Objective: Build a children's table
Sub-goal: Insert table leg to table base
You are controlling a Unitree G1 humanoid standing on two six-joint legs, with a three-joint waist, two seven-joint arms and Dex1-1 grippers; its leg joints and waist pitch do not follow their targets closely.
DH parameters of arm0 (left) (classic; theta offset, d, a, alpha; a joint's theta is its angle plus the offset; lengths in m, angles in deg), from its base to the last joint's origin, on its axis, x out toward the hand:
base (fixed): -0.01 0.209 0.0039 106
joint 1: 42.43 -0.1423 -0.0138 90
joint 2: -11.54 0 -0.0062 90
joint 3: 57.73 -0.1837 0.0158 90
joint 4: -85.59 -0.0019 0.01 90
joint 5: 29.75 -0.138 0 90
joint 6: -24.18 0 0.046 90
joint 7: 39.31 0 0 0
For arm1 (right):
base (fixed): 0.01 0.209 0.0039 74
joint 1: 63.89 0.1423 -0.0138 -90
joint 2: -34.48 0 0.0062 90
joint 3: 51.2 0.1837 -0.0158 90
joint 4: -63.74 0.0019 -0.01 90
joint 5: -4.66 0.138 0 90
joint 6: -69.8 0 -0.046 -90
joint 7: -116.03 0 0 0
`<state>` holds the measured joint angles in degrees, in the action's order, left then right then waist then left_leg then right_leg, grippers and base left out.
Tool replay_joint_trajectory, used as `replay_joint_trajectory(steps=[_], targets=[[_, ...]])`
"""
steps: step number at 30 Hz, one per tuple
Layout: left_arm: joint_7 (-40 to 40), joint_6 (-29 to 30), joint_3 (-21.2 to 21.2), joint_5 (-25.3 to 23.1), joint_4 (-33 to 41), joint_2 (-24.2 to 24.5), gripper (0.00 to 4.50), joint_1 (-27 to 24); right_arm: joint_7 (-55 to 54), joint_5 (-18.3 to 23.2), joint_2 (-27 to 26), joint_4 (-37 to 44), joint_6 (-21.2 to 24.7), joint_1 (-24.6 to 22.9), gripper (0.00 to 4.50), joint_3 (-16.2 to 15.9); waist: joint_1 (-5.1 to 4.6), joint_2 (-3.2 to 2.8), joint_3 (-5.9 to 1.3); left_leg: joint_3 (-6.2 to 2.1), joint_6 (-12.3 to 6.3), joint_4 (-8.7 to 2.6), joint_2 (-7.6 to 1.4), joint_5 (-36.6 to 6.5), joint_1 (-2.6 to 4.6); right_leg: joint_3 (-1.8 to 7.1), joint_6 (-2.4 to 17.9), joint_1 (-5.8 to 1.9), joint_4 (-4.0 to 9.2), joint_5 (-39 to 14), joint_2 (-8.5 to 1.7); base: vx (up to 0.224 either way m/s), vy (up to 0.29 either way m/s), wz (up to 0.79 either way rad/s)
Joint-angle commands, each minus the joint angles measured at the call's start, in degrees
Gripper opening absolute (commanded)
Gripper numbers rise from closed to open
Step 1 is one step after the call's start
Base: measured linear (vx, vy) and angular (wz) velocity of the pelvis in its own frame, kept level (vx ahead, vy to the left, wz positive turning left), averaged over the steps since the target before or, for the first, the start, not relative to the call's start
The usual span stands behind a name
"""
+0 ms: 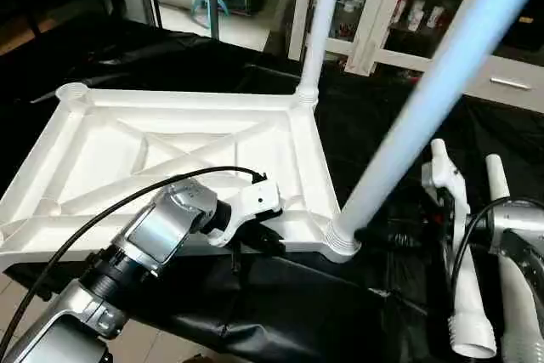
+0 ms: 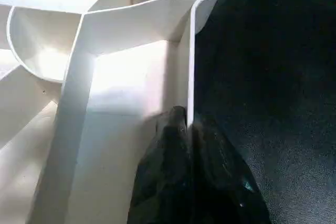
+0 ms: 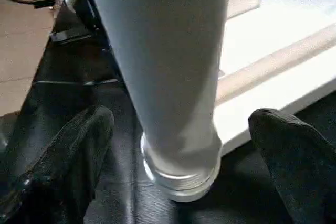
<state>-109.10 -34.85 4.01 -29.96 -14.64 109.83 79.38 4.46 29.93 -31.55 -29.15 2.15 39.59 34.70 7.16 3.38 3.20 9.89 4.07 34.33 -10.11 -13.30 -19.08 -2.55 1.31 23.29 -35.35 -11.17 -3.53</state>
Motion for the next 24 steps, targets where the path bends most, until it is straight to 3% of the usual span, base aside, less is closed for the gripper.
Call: replay_joint_trajectory(steps=[1,6,7,10,11,15,16,24], targets=[[-2.0,0.5,-2.3,0.5,0.0,-0.5,0.0,-0.2,1.0,0.6,0.7,0.9,0.3,0.0,4.47,-0.1,-0.04,0.27,-3.39,-0.68,-5.82,-3.61,-3.17,-1.4,-0.21,2.71,14.9,-3.38,3.4,-5.2,-4.88,0.0,0.0,0.0],[-2.1,0.3,-2.5,0.4,-0.1,-0.4,0.0,0.0,1.8,-0.9,-0.2,-0.1,-0.6,0.9,4.47,-1.8,0.03,0.32,-3.49,-0.73,-5.54,-3.57,-3.12,-0.4,-0.26,2.69,14.7,-3.48,3.23,-4.2,-4.86,0.0,0.0,0.0],[-2.0,0.3,-2.5,0.4,0.0,-0.4,0.0,0.0,1.9,-1.0,-0.3,-0.3,-0.6,1.1,4.21,-2.0,0.0,0.3,-3.56,-0.74,-5.66,-3.52,-3.08,-0.1,-0.27,2.66,14.8,-3.5,3.16,-3.6,-4.84,0.0,0.0,0.0],[-2.0,0.3,-2.5,0.4,0.0,-0.3,0.0,0.0,2.5,-1.8,-0.8,-1.1,-1.1,1.8,4.08,-3.0,0.04,0.33,-3.57,-0.74,-5.81,-3.49,-3.09,0.1,-0.29,2.64,15.0,-3.53,3.09,-3.4,-4.9,0.0,0.0,0.0],[-2.0,0.3,-2.5,0.4,0.0,-0.2,0.0,0.0,2.6,-2.2,-0.9,-1.5,-1.4,2.1,3.79,-3.3,0.04,0.32,-3.6,-0.71,-5.85,-3.44,-3.09,0.3,-0.24,2.64,15.1,-3.49,3.05,-3.1,-4.88,0.0,0.0,0.0],[-1.9,0.2,-2.6,0.4,-0.2,-0.2,0.0,0.1,3.0,-3.6,-1.5,-3.4,-2.5,3.4,3.61,-4.8,0.02,0.38,-3.62,-0.7,-5.93,-3.38,-3.06,0.9,-0.28,2.61,15.4,-3.48,2.93,-2.5,-4.86,0.0,0.0,0.0],[-1.9,0.2,-2.6,0.3,-0.2,-0.1,0.0,0.1,3.0,-4.1,-1.6,-3.8,-2.9,3.7,3.35,-5.1,0.03,0.5,-3.66,-0.67,-5.96,-3.36,-3.03,0.9,-0.25,2.63,15.5,-3.53,2.89,-2.3,-4.87,0.0,0.0,0.0],[-1.6,0.1,-2.5,0.3,-0.5,-0.3,0.0,0.4,4.1,-6.1,-1.4,-5.8,-4.5,4.5,2.72,-6.7,0.23,0.41,-3.64,-0.69,-5.9,-3.32,-3.06,0.6,-0.25,2.64,15.4,-3.52,2.89,-3.0,-4.94,0.0,0.0,0.0]])
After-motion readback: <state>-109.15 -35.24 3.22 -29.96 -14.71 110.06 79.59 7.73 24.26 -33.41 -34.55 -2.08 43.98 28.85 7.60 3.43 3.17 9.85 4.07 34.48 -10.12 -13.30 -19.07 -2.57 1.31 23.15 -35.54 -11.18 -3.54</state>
